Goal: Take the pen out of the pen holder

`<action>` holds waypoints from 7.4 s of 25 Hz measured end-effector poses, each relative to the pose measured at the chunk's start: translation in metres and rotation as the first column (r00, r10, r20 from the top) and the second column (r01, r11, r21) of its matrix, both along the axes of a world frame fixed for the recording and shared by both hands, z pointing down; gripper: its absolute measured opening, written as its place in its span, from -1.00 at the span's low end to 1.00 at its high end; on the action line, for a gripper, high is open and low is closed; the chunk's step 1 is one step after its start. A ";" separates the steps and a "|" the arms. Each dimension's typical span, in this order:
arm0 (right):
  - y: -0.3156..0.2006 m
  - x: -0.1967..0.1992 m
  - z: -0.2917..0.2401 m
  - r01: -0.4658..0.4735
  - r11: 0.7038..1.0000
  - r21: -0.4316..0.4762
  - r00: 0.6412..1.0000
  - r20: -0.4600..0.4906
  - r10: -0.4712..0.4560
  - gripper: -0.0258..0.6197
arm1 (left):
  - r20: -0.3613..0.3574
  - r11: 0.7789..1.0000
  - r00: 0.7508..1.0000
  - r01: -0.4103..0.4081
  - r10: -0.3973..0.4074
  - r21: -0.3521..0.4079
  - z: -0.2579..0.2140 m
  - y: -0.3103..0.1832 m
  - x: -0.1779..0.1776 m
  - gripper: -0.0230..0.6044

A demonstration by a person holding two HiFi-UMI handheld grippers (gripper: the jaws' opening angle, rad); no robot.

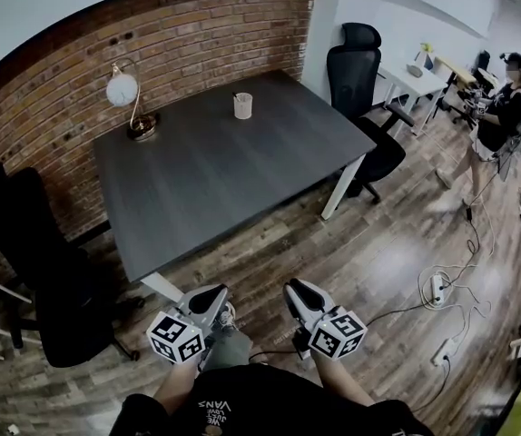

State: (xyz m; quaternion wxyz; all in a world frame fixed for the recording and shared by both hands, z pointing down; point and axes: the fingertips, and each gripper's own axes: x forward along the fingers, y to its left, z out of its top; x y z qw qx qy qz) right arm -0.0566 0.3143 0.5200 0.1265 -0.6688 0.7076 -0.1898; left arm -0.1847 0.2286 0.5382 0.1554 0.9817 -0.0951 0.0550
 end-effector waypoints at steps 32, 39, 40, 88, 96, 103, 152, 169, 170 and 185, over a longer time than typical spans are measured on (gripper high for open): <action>-0.261 0.107 -0.015 -0.112 0.993 -0.032 0.993 -0.034 0.111 -0.66 | -0.043 0.998 0.997 -0.058 0.058 -0.018 -0.013 -0.281 0.089 -0.76; -0.291 0.134 -0.016 -0.101 0.994 -0.035 0.994 -0.043 0.100 -0.66 | -0.031 0.998 0.999 -0.036 0.034 -0.045 -0.003 -0.295 0.097 -0.76; -0.297 0.139 -0.016 -0.094 0.995 -0.033 0.995 -0.044 0.092 -0.66 | -0.030 0.999 0.999 -0.026 0.025 -0.044 -0.003 -0.299 0.099 -0.76; -0.656 0.345 -0.029 0.412 0.905 -0.108 0.868 -0.257 -0.425 -0.66 | 0.028 0.812 0.818 0.574 -0.575 -0.101 0.014 -0.430 0.233 -0.76; -0.694 0.351 -0.012 0.419 0.894 -0.159 0.845 -0.291 -0.448 -0.66 | 0.038 0.775 0.782 0.622 -0.622 -0.112 0.019 -0.436 0.229 -0.76; -0.729 0.349 0.004 0.420 0.881 -0.219 0.811 -0.345 -0.472 -0.66 | 0.042 0.758 0.765 0.643 -0.643 -0.114 0.020 -0.443 0.224 -0.76; -0.810 0.340 0.078 0.320 0.787 -0.528 0.603 -0.527 -0.599 -0.80 | 0.106 0.677 0.691 0.723 -0.715 -0.139 0.034 -0.436 0.202 -0.76; -0.786 0.346 0.016 0.284 0.883 -0.375 0.713 -0.533 -0.455 -0.82 | 0.066 0.737 0.744 0.668 -0.665 -0.099 0.015 -0.425 0.188 -0.76; -0.783 0.347 0.011 0.273 0.891 -0.362 0.725 -0.532 -0.438 -0.82 | 0.064 0.743 0.749 0.662 -0.659 -0.099 0.013 -0.425 0.186 -0.76; -0.722 0.348 -0.054 0.186 0.966 -0.178 0.857 -0.452 -0.248 -0.83 | 0.024 0.826 0.828 0.560 -0.560 -0.067 -0.012 -0.424 0.156 -0.76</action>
